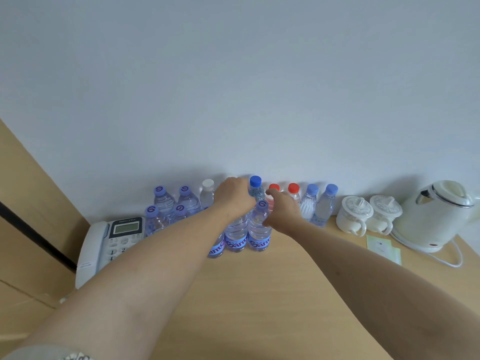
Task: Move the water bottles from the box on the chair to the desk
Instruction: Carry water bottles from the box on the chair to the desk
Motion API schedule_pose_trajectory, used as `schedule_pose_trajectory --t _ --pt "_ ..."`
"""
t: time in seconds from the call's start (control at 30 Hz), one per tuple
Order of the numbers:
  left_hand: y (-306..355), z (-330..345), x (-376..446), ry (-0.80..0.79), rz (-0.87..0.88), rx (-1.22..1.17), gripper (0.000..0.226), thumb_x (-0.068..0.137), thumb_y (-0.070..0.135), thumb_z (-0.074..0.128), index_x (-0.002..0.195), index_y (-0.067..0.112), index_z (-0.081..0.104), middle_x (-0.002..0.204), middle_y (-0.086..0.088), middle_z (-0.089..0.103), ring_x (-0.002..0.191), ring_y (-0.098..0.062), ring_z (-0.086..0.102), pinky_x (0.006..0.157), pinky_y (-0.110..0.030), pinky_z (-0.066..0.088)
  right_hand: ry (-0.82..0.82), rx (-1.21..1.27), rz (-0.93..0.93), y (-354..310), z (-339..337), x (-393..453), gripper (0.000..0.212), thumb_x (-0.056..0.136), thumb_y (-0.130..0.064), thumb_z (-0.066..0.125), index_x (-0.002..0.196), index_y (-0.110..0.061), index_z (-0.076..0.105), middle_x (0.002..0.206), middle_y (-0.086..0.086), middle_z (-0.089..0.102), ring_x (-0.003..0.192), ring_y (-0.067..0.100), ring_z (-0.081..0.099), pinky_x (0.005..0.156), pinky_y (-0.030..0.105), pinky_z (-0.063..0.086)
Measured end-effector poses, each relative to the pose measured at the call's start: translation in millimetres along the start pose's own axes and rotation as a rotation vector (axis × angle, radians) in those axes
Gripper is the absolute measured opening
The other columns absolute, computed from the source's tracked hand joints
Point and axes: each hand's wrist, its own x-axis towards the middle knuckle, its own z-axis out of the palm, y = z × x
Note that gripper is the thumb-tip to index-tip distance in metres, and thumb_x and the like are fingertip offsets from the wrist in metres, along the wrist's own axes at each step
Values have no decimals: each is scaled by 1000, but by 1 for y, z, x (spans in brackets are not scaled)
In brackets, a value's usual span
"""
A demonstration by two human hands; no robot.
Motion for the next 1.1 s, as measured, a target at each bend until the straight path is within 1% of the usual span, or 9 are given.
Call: schedule_pose_trajectory --t 0.1,0.2,0.33,0.5,0.63,0.77,0.83,1.0,1.1 --pt "12 1 -4 2 107 35 27 85 21 68 111 15 69 113 -10 64 107 -32 58 79 -34 46 62 -73 -24 6 -8 -16 85 74 -14 82 148 -21 41 129 13 54 119 34 55 82 33 41" --pt "27 6 -8 -28 204 123 39 86 25 67 125 18 63 122 -9 59 121 -33 51 91 -40 49 112 -139 32 22 -22 -38 89 74 -27 84 151 -22 39 137 14 53 128 36 50 98 41 45" --pt "61 19 -18 -60 350 141 51 88 33 66 136 19 56 126 -10 56 124 -34 49 93 -43 47 176 -216 182 52 -45 -78 90 73 -35 86 150 -27 38 139 10 51 129 34 49 100 42 45" --pt "122 38 -47 -112 510 169 58 89 41 66 141 21 52 141 -11 50 132 -34 43 101 -43 43 266 -256 345 88 -74 -135 88 74 -40 86 148 -27 40 142 7 46 132 32 42 103 41 41" --pt "183 49 -79 -134 635 169 58 91 48 63 142 23 51 142 -10 49 135 -32 41 101 -44 43 346 -235 433 122 -102 -190 87 73 -41 87 146 -26 42 142 7 46 135 31 41 104 42 41" --pt "258 60 -121 -133 739 172 56 90 47 64 139 23 51 139 -9 51 133 -32 41 102 -45 43 424 -245 519 161 -135 -256 88 75 -42 85 149 -29 39 149 8 41 139 30 35 108 42 37" --pt "297 69 -149 -136 784 172 54 90 48 65 135 22 52 138 -9 51 132 -32 41 101 -45 43 452 -258 568 184 -153 -294 85 75 -42 84 146 -29 41 147 7 43 137 29 37 106 40 38" --pt "394 97 -233 -183 907 132 63 91 48 65 146 24 45 151 -9 42 141 -30 34 106 -44 37 500 -283 704 243 -198 -398 80 77 -43 81 144 -26 42 141 8 46 132 30 40 104 40 39" --pt "455 115 -286 -205 985 105 63 90 45 65 146 23 45 151 -9 43 140 -29 34 105 -43 36 544 -271 773 280 -220 -464 79 77 -41 81 144 -26 42 137 6 47 132 31 41 104 40 39"
